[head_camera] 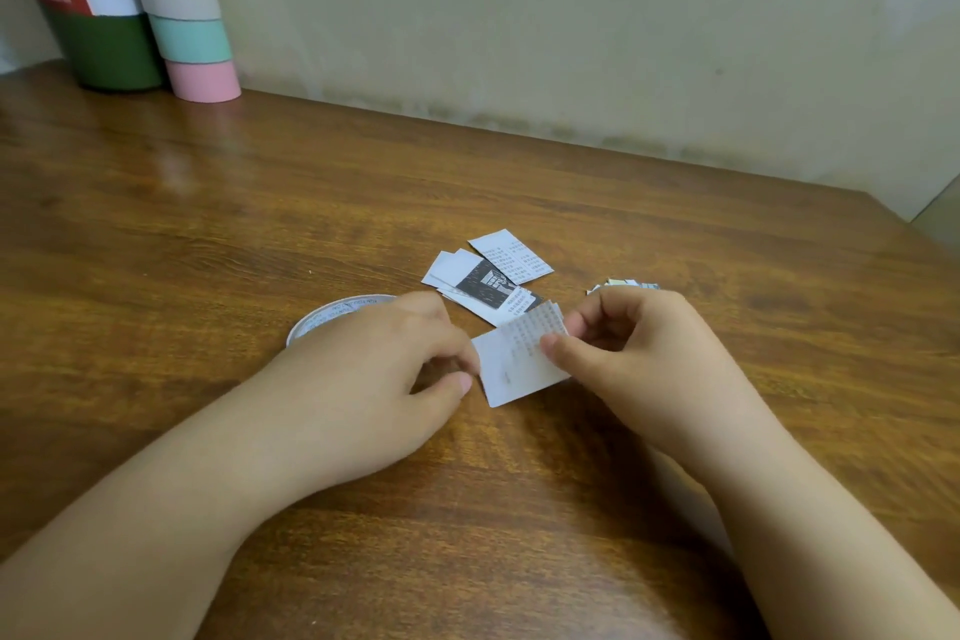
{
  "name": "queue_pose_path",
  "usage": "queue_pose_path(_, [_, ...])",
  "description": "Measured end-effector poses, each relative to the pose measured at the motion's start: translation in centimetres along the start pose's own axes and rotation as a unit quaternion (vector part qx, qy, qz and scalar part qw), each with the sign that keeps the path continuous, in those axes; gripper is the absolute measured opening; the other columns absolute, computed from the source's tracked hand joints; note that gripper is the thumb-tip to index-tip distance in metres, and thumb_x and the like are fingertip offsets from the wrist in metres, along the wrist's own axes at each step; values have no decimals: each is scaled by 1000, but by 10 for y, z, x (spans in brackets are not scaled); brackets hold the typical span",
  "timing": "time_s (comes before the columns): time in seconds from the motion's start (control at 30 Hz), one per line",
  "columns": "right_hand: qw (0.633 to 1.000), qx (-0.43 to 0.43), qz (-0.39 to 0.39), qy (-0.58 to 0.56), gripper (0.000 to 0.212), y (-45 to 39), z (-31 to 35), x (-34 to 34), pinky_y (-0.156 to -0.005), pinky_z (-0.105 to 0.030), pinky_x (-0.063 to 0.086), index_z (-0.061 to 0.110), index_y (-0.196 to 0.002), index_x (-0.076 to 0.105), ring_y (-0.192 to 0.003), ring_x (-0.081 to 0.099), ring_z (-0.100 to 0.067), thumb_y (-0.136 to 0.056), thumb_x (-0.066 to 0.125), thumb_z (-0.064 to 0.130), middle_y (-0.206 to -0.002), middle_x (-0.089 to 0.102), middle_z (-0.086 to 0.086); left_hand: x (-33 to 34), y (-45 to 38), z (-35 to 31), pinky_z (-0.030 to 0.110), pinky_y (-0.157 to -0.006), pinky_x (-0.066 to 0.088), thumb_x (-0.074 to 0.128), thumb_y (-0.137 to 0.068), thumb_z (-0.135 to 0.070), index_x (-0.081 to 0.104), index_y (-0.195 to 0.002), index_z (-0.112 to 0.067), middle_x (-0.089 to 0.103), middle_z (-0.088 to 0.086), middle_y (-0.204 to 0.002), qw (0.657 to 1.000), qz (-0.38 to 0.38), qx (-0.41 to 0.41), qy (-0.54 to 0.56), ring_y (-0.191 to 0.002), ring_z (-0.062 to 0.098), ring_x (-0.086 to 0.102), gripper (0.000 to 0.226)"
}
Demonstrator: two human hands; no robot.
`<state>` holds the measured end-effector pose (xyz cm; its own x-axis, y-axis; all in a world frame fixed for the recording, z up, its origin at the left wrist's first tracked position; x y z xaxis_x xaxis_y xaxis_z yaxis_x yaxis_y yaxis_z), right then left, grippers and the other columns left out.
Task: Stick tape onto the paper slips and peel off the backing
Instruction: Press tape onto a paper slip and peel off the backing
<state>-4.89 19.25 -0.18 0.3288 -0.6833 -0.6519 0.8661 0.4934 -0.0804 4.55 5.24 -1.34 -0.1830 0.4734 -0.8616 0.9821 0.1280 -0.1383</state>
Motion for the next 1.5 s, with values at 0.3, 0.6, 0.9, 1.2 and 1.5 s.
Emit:
queue_pose_path(0.3, [939,-58,20,-339,13,7,23,-5,-56,-13,45,18,-63,64,-64,59,-7,-71,73,14,-65,65,2,-26,0,14,18,-51,31,66,-80,-47,66,-80,-28,46,-7,-48,943,-148,-90,283,-46,5,41,19])
queue_pose_path(0.6, [934,-60,13,-351,18,10,26,-2,-62,-15,47,11,-67,64,-68,59,-9,-65,72,27,-68,64,-1,-23,-2,10,14,-40,27,65,-83,-26,64,-66,-21,52,2,-46,903,-122,-84,402,-38,6,34,17])
queue_pose_path(0.9, [941,-60,-35,-332,17,11,26,-7,-54,-11,41,13,-59,63,-60,55,-5,-66,74,24,-63,64,0,-25,0,8,15,-39,26,64,-84,-23,65,-70,-11,50,1,-43,908,-133,-71,392,-37,5,32,18])
queue_pose_path(1.2, [943,-62,-51,-322,19,10,23,-8,-53,-12,43,11,-59,63,-60,57,-6,-73,75,13,-63,66,-1,-26,0,6,12,-39,24,64,-84,-23,63,-69,-8,48,1,-42,912,-137,-60,381,-36,4,31,21])
queue_pose_path(1.5, [948,-67,-51,-309,18,7,19,-7,-60,-16,46,11,-71,60,-66,57,-14,-70,77,15,-67,64,-5,-25,-1,8,16,-40,24,63,-84,-24,64,-69,-10,49,-1,-42,913,-137,-66,378,-40,10,29,20])
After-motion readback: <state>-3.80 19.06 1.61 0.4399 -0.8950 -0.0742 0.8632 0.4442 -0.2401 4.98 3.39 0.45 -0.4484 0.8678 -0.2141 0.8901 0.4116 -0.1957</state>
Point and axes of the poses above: each hand's wrist, its own y-axis away from the middle knuckle, its own x-axis out of the palm, z = x × y, the point moved 8 cm from there along -y, towards the middle knuckle
